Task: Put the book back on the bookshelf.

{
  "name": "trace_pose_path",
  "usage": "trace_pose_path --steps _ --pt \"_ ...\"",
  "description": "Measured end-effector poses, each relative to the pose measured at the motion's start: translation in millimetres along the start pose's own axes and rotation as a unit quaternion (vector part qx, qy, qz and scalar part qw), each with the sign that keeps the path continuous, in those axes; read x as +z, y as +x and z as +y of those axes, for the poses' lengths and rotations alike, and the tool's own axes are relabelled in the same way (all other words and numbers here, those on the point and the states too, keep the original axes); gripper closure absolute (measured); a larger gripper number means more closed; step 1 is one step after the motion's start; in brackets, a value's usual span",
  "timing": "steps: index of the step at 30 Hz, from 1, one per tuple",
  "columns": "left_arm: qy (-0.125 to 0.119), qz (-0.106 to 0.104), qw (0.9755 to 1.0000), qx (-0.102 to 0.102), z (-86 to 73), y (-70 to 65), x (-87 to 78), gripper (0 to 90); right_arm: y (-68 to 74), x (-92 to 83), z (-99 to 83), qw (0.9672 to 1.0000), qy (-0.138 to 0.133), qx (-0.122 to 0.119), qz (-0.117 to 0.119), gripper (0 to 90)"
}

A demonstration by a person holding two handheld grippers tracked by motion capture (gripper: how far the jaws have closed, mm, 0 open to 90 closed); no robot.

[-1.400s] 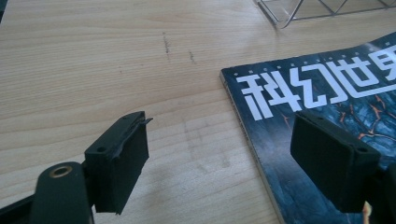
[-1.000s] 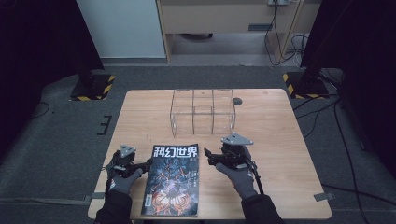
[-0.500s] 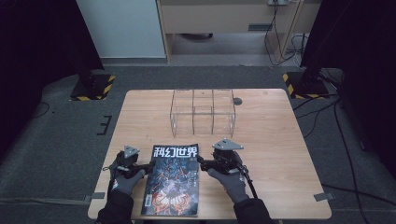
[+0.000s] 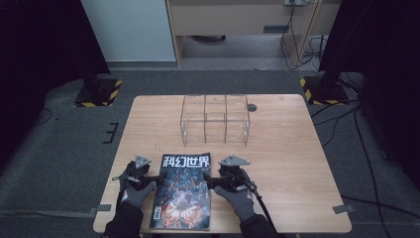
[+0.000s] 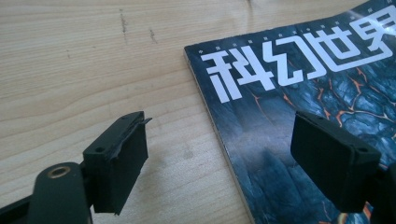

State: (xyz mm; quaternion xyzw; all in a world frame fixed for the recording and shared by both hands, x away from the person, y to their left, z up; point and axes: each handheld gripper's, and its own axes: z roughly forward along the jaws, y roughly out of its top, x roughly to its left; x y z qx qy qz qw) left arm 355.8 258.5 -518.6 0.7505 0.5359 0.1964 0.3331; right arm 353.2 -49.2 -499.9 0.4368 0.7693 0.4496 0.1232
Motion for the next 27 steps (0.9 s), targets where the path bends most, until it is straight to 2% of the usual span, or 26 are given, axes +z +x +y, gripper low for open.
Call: trace_pose_path --steps 11,27 --pt "0.008 -0.003 0.9999 0.008 -1.0 -3.0 3.5 18.2 8.3 12.8 -12.6 0.9995 0.022 0.018 0.016 26.1" --pt "0.015 -0.008 0.9998 0.007 -2.7 -5.0 5.9 20.6 16.5 27.4 -23.1 0.998 0.048 0.031 0.026 29.2"
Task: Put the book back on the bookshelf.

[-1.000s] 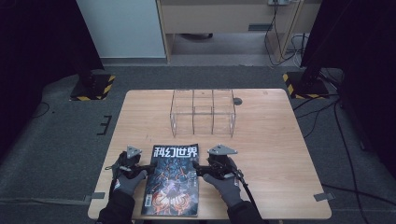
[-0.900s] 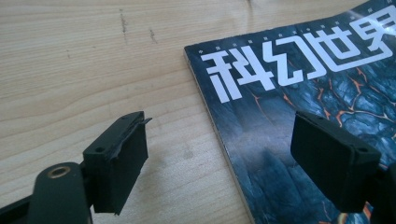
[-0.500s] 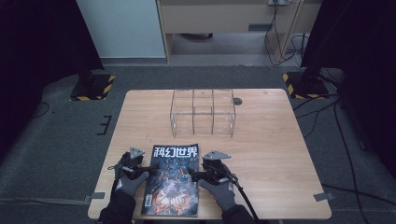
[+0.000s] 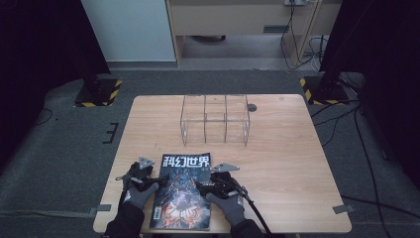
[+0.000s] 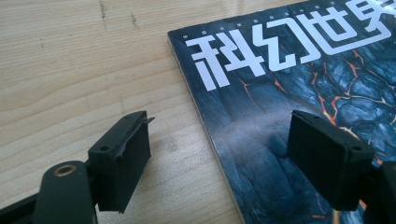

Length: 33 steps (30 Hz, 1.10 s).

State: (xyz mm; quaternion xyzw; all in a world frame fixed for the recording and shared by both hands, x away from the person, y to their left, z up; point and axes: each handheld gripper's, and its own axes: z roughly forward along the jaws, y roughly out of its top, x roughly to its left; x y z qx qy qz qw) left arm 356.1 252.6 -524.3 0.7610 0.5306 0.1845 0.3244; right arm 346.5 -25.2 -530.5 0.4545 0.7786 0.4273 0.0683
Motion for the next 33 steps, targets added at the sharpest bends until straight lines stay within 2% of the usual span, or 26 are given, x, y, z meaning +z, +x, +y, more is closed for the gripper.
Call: trace_pose_path --steps 14,22,27,33 --pt "0.001 -0.01 0.9998 -0.015 -1.5 0.1 1.2 22.2 -0.5 2.4 -0.9 0.9999 0.001 0.01 -0.002 28.6" --pt "-0.005 -0.015 0.9998 -0.011 -1.8 -2.8 1.8 24.9 -3.4 1.2 -2.2 0.9991 -0.007 0.04 0.013 28.1" --pt "-0.006 -0.023 0.9997 -0.01 -1.8 -7.1 2.2 27.0 -5.1 1.5 -2.9 0.9987 -0.015 0.046 0.018 27.9" --pt "-0.007 -0.033 0.9994 -0.003 -1.5 -12.1 3.5 27.7 -9.6 1.8 -3.8 0.9957 -0.025 0.081 0.038 29.9"
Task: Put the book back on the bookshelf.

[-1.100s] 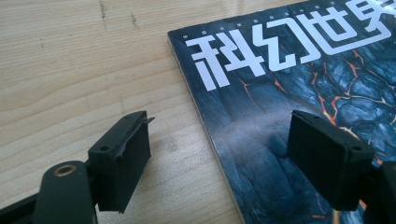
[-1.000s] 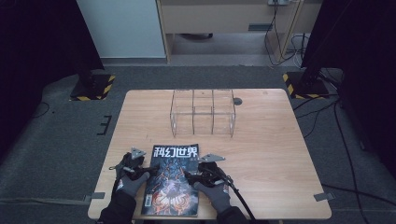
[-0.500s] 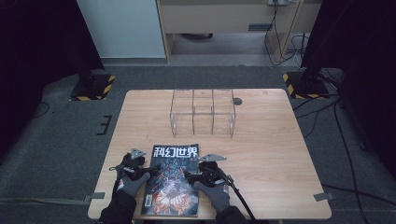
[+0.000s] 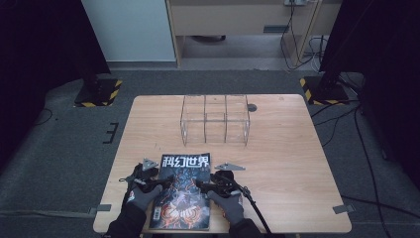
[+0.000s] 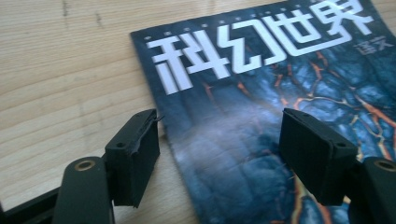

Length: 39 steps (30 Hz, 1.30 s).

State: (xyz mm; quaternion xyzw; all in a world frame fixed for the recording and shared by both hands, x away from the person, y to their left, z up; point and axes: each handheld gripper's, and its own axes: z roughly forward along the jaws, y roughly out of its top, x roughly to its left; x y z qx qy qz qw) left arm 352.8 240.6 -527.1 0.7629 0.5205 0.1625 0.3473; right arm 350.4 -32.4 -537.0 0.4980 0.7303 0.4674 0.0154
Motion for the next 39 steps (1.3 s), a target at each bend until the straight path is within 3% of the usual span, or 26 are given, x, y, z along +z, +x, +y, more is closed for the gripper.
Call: trace_pose_path --steps 12,20,26,29,32,36,39 --pt "-0.003 0.0 1.0 0.0 -1.1 -0.5 0.1 27.1 -0.4 -0.9 0.2 0.9999 -0.005 0.011 0.007 29.8" --pt "-0.006 0.001 1.0 -0.001 -1.7 -1.3 0.3 26.8 2.3 0.6 -0.5 0.9999 -0.002 0.007 -0.006 29.6" --pt "-0.007 0.003 1.0 -0.004 -1.8 -1.6 0.6 25.5 -3.4 -9.0 1.3 0.9974 -0.026 0.054 0.04 36.0" --pt "-0.008 0.003 1.0 -0.003 -2.0 -1.7 0.7 25.5 -2.2 -12.7 4.7 0.9954 -0.041 0.06 0.063 36.2" --pt "-0.009 0.003 1.0 -0.003 -2.1 -1.6 0.7 25.4 -1.2 -11.7 4.3 0.9954 -0.04 0.058 0.065 34.0" --pt "-0.009 0.002 1.0 -0.002 -2.2 -1.4 0.8 25.3 -3.7 -13.0 3.3 0.9894 -0.061 0.08 0.105 34.5" --pt "-0.01 0.001 1.0 -0.001 -2.3 -1.2 0.8 25.2 0.4 -9.6 3.0 0.988 -0.053 0.078 0.122 35.1"
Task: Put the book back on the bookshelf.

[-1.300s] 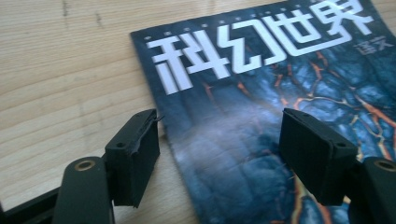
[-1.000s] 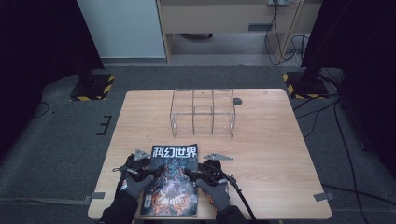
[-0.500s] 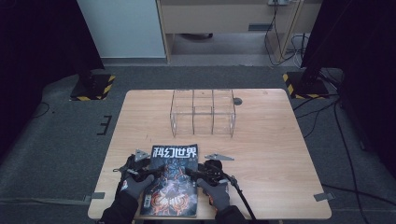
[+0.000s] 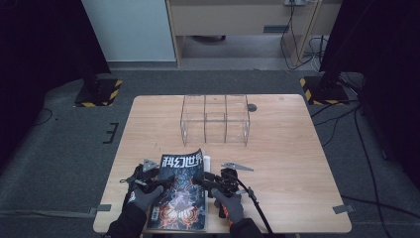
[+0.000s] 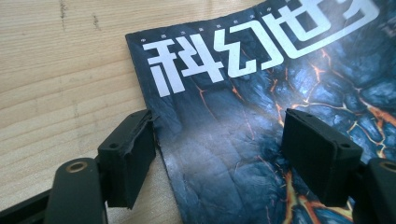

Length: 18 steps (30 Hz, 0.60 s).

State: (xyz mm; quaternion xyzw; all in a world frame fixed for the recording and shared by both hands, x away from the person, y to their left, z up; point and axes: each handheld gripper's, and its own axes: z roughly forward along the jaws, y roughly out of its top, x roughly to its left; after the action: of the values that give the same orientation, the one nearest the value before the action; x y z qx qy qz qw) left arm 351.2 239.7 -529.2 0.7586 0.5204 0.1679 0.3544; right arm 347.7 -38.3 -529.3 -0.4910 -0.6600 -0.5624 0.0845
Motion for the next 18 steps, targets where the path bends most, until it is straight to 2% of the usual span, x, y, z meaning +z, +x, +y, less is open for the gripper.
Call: trace_pose_path --steps 3,9,11,13,18 --pt "-0.001 0.0 1.0 0.0 -0.1 0.1 0.0 25.2 2.2 4.5 -2.4 0.9994 0.013 -0.026 -0.019 34.6" --pt "-0.001 0.0 1.0 0.0 -0.2 0.0 0.0 25.2 0.0 6.0 -3.3 0.9981 0.039 -0.033 -0.034 34.0" --pt "-0.001 0.0 1.0 0.0 -0.2 0.0 0.0 25.1 -0.7 8.5 -5.9 0.9971 0.064 -0.023 -0.035 32.5" --pt "-0.001 0.0 1.0 0.0 -0.3 0.1 0.0 25.1 -0.2 9.3 -8.1 0.9964 0.064 -0.035 -0.042 32.5" --pt "-0.002 -0.001 1.0 0.0 -0.6 0.1 0.0 24.9 0.6 8.5 -6.3 0.9968 0.063 -0.037 -0.033 32.5"
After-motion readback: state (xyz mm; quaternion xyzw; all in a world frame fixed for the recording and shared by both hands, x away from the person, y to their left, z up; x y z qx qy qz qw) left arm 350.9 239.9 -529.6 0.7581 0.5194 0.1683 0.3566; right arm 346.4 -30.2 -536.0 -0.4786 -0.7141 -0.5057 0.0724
